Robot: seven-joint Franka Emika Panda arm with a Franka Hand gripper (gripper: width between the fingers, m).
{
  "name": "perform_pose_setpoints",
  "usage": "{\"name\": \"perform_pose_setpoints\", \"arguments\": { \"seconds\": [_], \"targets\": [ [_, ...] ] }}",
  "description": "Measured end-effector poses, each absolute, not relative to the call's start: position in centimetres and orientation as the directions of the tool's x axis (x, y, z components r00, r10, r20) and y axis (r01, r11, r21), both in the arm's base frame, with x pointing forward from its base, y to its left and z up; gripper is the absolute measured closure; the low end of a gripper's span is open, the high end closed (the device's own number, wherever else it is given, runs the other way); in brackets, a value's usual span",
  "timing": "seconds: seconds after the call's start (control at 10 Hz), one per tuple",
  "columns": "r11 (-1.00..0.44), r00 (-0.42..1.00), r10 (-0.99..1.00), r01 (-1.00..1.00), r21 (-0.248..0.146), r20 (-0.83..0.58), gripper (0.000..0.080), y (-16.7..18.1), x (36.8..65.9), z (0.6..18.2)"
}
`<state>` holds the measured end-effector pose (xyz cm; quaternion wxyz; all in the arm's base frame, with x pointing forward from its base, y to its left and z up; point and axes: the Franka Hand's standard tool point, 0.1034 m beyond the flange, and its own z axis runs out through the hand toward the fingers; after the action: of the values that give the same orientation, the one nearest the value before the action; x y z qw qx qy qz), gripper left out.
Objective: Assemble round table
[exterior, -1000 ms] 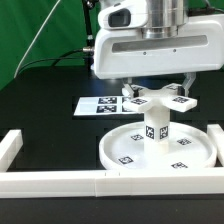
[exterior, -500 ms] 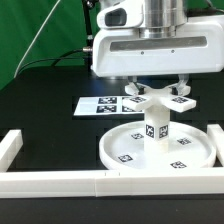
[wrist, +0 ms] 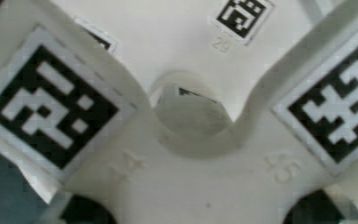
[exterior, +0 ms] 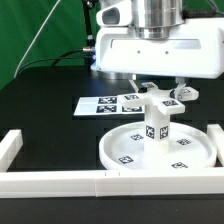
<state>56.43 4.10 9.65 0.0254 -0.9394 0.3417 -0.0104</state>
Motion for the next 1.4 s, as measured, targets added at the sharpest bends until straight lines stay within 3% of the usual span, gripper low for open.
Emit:
{"name": "perform_pose_setpoints", "arguments": {
  "seconds": [0.3,0.5,0.9,1.2,1.4],
  "targets": [
    [-0.515,0.516,-0.856,-0.856,-0.054,-0.013,0.0354,4.14,56.44,9.66],
    [-0.242,0.244,-0.969,-0.968,-0.062,-0.034,0.0354,4.15,56.52,9.7],
    [-0.032,0.035,-0.998,-0.998,-0.056,-0.056,0.0354,4.07,56.53,9.71],
    [0.27,-0.265,-0.96,-0.962,-0.046,-0.093,0.0354,3.98,56.62,9.71],
    [0.501,-0.494,-0.864,-0.863,-0.062,-0.1,0.0354,4.03,56.48,9.65]
  ]
}}
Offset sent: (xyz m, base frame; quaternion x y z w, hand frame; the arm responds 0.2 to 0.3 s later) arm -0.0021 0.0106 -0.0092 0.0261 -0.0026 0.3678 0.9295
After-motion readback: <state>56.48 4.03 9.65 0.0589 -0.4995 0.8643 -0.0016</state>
